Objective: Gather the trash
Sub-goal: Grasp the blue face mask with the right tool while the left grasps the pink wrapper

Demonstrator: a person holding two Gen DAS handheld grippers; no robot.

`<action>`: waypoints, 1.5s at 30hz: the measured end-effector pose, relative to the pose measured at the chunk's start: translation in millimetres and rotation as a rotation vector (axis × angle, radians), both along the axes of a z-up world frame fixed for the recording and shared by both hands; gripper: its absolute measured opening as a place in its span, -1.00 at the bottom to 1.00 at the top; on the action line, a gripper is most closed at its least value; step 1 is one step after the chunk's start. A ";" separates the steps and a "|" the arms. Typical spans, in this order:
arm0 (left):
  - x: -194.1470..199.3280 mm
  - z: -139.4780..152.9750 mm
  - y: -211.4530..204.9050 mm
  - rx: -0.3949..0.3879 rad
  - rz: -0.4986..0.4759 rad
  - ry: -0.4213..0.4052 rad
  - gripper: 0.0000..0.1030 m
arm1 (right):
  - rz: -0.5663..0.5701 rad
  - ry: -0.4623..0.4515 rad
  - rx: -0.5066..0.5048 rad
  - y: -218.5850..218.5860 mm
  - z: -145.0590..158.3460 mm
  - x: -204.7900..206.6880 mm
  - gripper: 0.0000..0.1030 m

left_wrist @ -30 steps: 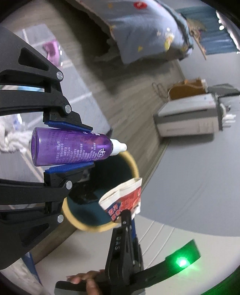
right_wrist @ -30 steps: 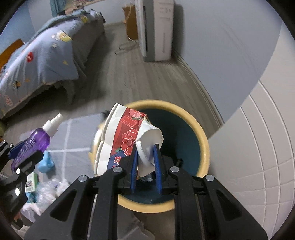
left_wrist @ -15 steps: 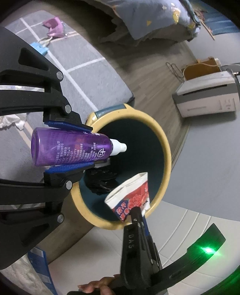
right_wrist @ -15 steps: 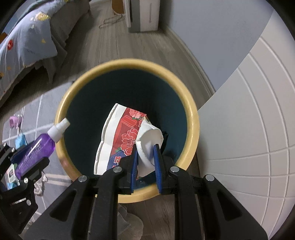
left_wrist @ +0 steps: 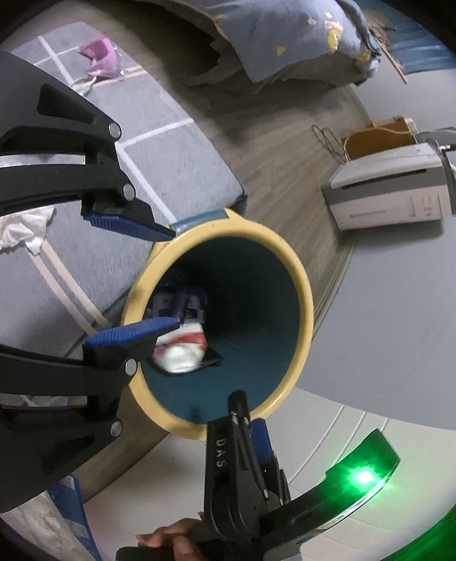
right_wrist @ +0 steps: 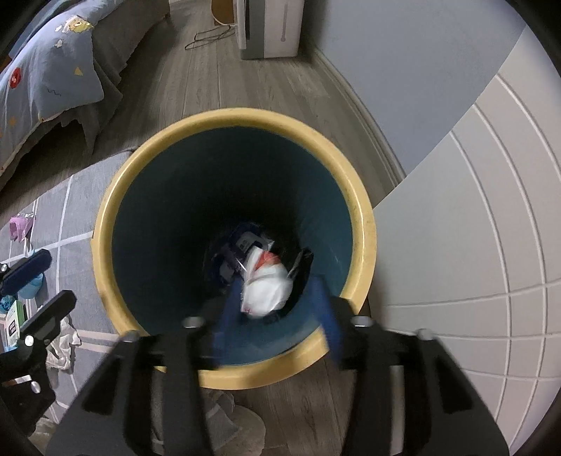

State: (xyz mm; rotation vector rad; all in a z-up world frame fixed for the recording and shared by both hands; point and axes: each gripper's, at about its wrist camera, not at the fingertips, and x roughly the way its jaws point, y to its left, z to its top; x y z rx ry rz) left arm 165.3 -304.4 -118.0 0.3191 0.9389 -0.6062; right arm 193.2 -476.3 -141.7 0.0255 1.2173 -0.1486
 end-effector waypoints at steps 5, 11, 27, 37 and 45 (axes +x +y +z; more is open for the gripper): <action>-3.4 16.4 19.5 -0.020 0.037 -0.029 0.43 | -0.004 -0.032 0.014 4.7 12.7 -0.7 0.30; -15.3 36.9 52.7 0.004 0.116 -0.098 0.81 | 0.014 -0.108 0.021 23.8 40.3 -4.6 0.84; -13.6 104.5 204.3 0.106 0.327 -0.215 0.90 | 0.155 -0.216 0.096 132.9 84.3 1.2 0.89; 14.0 67.5 283.4 0.090 0.498 -0.133 0.90 | 0.315 -0.162 0.121 226.6 44.1 8.5 0.89; 34.6 41.6 318.3 0.064 0.572 -0.047 0.90 | 0.470 -0.057 0.080 301.4 -2.7 11.3 0.89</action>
